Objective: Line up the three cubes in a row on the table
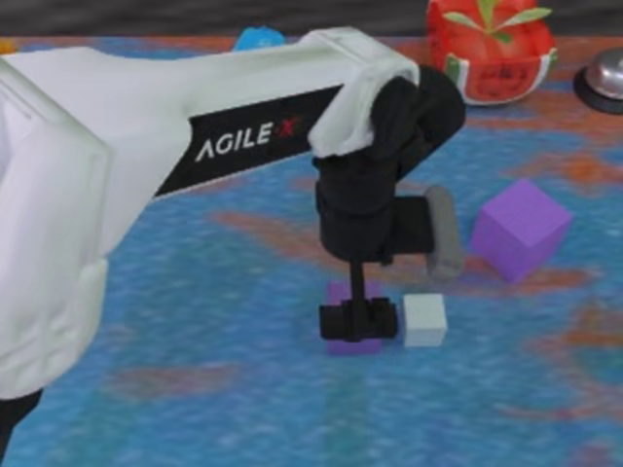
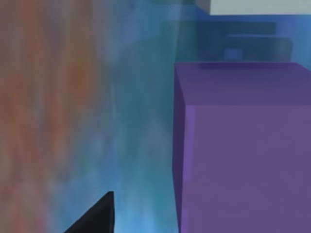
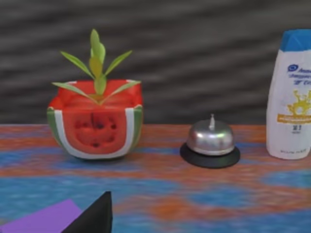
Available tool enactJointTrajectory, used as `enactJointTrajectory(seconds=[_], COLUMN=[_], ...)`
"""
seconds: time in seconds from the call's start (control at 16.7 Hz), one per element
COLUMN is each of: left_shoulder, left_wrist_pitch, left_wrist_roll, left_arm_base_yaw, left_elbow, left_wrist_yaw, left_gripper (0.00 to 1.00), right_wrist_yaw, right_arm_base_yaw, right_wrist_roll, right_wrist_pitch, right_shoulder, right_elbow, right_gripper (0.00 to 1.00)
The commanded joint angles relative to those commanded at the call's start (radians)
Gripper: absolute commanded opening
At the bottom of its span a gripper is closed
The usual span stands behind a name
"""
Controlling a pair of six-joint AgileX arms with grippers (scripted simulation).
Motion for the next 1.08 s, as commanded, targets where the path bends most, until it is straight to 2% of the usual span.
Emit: enactJointTrajectory(seconds=[0.24, 0.66, 0.84, 1.08], left_shoulder=[-0.025, -0.052, -0.176, -0.480], left_wrist_pitch=[-0.105, -0.084, -0.007, 0.156], left_wrist_roll=[-0.002, -0.015, -0.063, -0.166], left_arm_base_yaw=[0.011, 0.024, 0.087, 0.216], left_elbow=[0.077, 0.049, -0.066, -0.325], left_wrist_yaw=[-0.002, -0.003, -0.009, -0.018], left_gripper=[1.00, 1.00, 1.00, 1.00], right_wrist_yaw=[0.000, 0.002, 0.004, 0.003], right_arm_base_yaw=[0.000, 0.003, 0.020, 0.062], right_wrist_roll=[0.000, -0.006, -0.031, -0.086], right_wrist_pitch=[0.000, -0.021, -0.101, -0.280], right_shoulder=[0.000, 0.028, 0.142, 0.425], right_elbow=[0.000, 0.027, 0.140, 0.404], right_gripper=[1.00, 1.00, 1.00, 1.00])
